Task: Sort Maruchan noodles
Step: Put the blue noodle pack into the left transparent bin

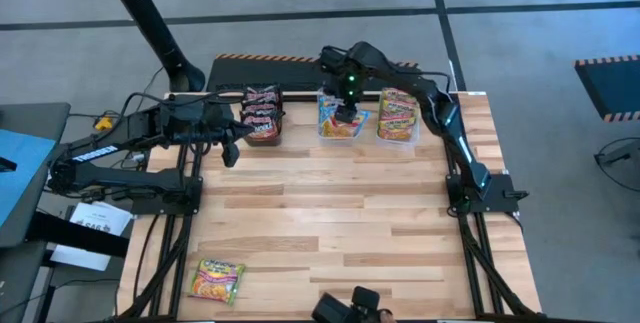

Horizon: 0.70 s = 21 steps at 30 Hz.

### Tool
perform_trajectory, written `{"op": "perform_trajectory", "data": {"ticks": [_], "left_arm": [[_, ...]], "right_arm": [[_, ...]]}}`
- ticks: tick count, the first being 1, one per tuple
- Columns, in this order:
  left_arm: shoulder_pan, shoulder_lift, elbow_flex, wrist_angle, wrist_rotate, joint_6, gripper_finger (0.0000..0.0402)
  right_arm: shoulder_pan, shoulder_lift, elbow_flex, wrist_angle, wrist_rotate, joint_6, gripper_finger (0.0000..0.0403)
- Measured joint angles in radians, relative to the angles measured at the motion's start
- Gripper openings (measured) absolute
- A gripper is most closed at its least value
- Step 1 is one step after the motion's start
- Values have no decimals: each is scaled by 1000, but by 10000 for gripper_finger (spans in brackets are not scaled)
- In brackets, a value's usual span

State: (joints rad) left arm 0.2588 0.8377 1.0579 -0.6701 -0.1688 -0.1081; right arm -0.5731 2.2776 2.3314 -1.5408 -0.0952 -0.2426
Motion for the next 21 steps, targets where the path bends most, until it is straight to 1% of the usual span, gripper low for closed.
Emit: {"op": "perform_trajectory", "data": {"ticks": [7,9,11,14,21], "left_arm": [[0,0,0,1,0,0,0],[0,0,0,1,0,0,0],[0,0,0,1,0,0,0],[0,0,0,2,0,0,0],[0,0,0,3,0,10,0]], "right_arm": [[4,44,0,-31,3,7,244],[12,49,2,-28,2,7,237],[15,50,1,-30,0,7,222],[24,49,1,-30,-4,7,180],[39,48,1,-30,-4,-26,40]]}}
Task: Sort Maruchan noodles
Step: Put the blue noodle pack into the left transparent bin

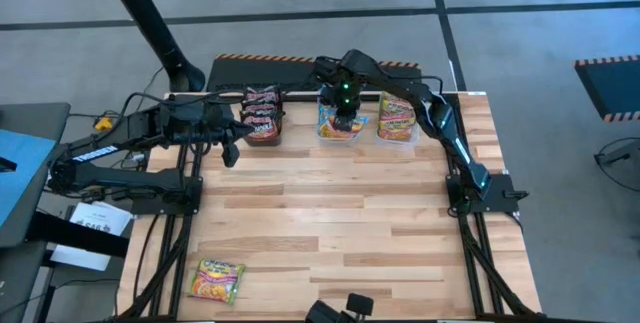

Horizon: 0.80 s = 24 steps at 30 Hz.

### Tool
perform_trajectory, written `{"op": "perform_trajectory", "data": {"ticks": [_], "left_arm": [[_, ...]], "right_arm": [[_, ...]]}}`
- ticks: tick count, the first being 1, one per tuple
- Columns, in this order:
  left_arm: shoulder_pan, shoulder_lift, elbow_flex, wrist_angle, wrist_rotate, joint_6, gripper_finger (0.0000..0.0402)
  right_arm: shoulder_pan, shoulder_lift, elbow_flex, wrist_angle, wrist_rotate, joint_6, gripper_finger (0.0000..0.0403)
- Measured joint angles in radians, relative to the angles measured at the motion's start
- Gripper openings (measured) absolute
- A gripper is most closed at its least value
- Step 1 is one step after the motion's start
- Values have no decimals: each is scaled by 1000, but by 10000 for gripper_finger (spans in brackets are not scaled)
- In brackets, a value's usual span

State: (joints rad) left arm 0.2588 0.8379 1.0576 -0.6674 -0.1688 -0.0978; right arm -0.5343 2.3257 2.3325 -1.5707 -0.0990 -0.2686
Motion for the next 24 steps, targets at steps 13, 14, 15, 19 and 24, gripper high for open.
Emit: {"op": "perform_trajectory", "data": {"ticks": [13,14,15,19,24], "left_arm": [[0,0,0,0,0,-1,0],[0,0,0,0,0,-1,0],[0,0,0,0,0,-1,0],[0,0,0,0,0,-2,0],[0,0,0,0,0,-4,0]], "right_arm": [[56,-4,0,0,209,-101,11],[62,-4,0,0,231,-108,11],[69,-4,0,-1,254,-118,11],[99,-4,10,-2,354,-160,12],[128,-15,22,-1,391,-209,12]]}}
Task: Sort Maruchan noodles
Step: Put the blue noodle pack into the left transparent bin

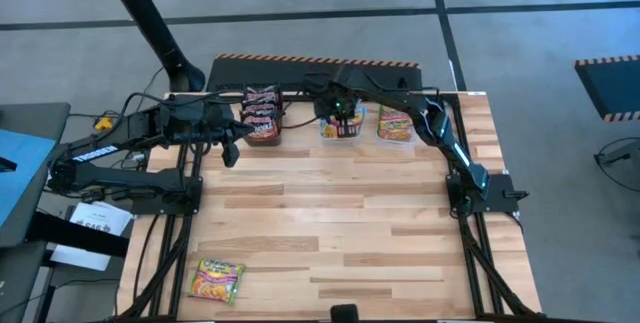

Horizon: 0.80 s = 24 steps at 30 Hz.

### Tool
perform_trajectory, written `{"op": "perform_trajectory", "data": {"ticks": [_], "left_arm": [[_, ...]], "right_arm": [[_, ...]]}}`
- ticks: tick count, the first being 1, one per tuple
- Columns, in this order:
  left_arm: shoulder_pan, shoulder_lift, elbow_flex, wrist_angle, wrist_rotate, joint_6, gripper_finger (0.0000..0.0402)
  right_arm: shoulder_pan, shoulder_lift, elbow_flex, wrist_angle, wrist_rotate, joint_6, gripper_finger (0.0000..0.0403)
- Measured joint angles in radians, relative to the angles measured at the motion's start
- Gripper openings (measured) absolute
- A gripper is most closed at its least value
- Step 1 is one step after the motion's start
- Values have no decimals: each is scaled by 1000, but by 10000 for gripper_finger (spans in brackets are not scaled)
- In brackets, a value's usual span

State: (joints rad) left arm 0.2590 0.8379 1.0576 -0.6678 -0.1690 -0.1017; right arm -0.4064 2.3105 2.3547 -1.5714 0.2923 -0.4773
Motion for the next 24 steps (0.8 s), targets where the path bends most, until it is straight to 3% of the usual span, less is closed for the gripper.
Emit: {"op": "perform_trajectory", "data": {"ticks": [9,17,24], "left_arm": [[0,0,0,0,0,0,0],[0,0,0,0,0,0,0],[0,0,0,0,0,0,0]], "right_arm": [[37,-1,-8,1,7,-6,12],[57,-1,-101,0,24,-11,12],[49,-1,-82,5,25,28,12]]}}
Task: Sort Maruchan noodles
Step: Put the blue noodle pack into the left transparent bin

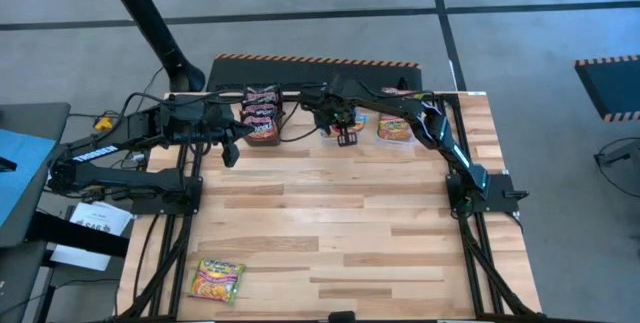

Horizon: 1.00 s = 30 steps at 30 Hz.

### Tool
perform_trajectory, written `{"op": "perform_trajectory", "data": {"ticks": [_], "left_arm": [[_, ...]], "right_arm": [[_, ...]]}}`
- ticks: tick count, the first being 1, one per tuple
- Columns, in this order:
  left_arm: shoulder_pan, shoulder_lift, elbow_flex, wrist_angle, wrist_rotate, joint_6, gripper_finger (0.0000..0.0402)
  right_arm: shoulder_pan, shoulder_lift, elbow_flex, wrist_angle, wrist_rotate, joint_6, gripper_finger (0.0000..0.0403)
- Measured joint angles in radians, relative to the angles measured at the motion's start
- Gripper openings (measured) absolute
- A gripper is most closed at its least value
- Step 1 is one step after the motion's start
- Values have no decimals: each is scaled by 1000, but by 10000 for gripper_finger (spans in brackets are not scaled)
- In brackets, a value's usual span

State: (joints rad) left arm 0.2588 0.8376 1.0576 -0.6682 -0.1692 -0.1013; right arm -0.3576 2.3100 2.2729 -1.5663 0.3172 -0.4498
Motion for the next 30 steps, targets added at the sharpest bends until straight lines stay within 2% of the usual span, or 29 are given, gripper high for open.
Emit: {"op": "perform_trajectory", "data": {"ticks": [3,7,10,15,23,25,30], "left_arm": [[0,0,0,0,0,0,0],[0,0,0,0,0,0,0],[0,0,0,0,0,0,0],[0,0,0,0,0,0,0],[0,0,0,0,0,-7,0],[0,0,0,0,0,-7,0],[0,0,0,0,0,-7,0]], "right_arm": [[1,0,12,8,0,4,16],[10,0,13,7,20,5,47],[21,0,13,3,60,-1,78],[38,1,13,-5,183,-3,124],[42,-13,84,2,181,17,160],[42,-35,73,12,153,31,161],[44,-41,82,14,-46,92,156]]}}
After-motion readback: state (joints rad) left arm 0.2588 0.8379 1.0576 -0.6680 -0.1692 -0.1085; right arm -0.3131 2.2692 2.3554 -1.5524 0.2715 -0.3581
